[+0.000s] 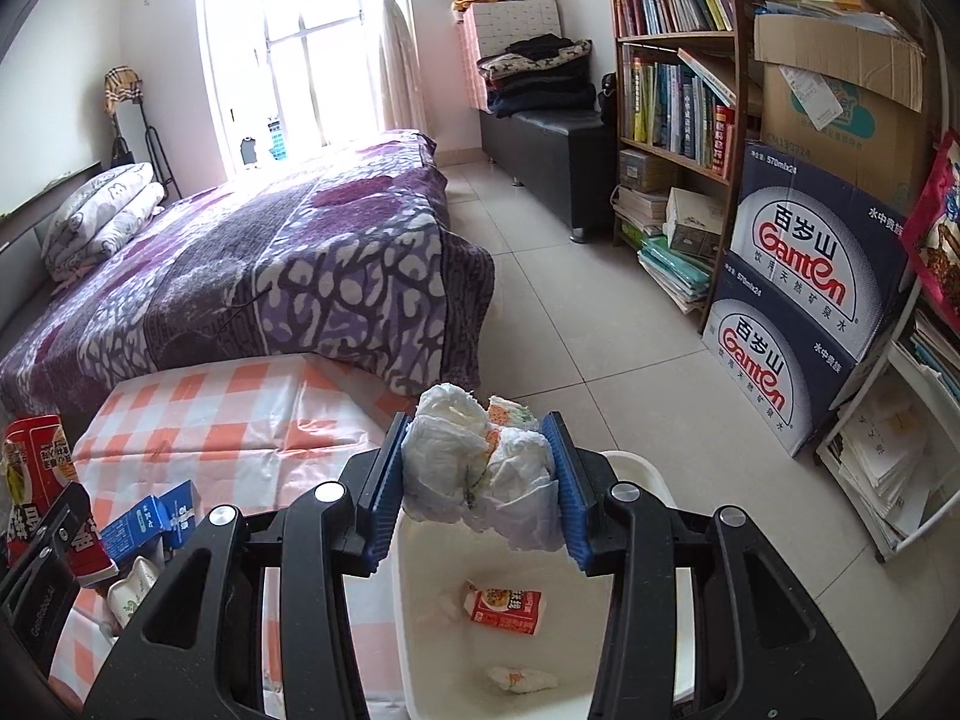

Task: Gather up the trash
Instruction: 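Carry tissue wad over bin and release with right while left holds bag, then lower torn snack bag over white bin and open left gripper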

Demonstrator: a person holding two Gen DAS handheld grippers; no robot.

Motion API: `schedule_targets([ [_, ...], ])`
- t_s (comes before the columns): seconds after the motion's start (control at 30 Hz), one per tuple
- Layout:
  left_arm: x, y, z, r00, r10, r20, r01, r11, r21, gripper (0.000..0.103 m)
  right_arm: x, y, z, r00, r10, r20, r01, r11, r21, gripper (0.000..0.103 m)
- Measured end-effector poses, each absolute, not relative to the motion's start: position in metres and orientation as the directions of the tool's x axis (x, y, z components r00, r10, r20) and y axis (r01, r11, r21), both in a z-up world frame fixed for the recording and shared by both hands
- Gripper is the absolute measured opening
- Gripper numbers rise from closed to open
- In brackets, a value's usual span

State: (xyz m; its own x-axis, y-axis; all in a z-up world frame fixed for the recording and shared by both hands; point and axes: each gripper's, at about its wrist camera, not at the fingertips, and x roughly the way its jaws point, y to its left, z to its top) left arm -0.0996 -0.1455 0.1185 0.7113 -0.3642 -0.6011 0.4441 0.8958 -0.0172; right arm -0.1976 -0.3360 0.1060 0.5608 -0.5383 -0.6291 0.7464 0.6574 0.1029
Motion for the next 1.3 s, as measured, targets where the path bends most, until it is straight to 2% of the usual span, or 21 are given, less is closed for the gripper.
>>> schedule_targets([
  [0.13,-0.108,-0.158,0.117,0.703,-0.379,-0.602,0.468,0.884,-0.009,0.053,-0.208,-0.351,0.102,0.522,-0.548,-0.654,0.779,0.618,0.103,0.043],
  [0.23,-0.114,-0.167,0.115,0.697,-0.389,-0.602,0.487,0.873,-0.001,0.053,-0.216,-0.361,0.1,0.49,-0.557,-0.67,0.804,0.586,0.1,0.049],
  [0.27,-0.115,-0.17,0.115,0.695,-0.393,-0.602,0.493,0.87,0.002,0.053,-0.219,-0.365,0.1,0.484,-0.559,-0.673,0.811,0.575,0.107,0.057],
  [0.3,-0.117,-0.173,0.114,0.693,-0.396,-0.603,0.499,0.867,0.005,0.053,-0.223,-0.368,0.1,0.482,-0.562,-0.672,0.818,0.564,0.114,0.07],
  [0.5,-0.131,-0.189,0.111,0.678,-0.416,-0.606,0.535,0.844,0.019,0.053,-0.241,-0.381,0.101,0.466,-0.584,-0.665,0.841,0.525,0.128,0.089],
  [0.7,-0.148,-0.209,0.11,0.652,-0.447,-0.612,0.582,0.812,0.027,0.053,-0.256,-0.394,0.101,0.446,-0.585,-0.678,0.862,0.484,0.15,0.096],
  [1.3,-0.182,-0.295,0.097,0.51,-0.52,-0.685,0.687,0.725,-0.039,0.053,-0.33,-0.459,0.098,0.386,-0.582,-0.715,0.922,0.244,0.299,0.096],
])
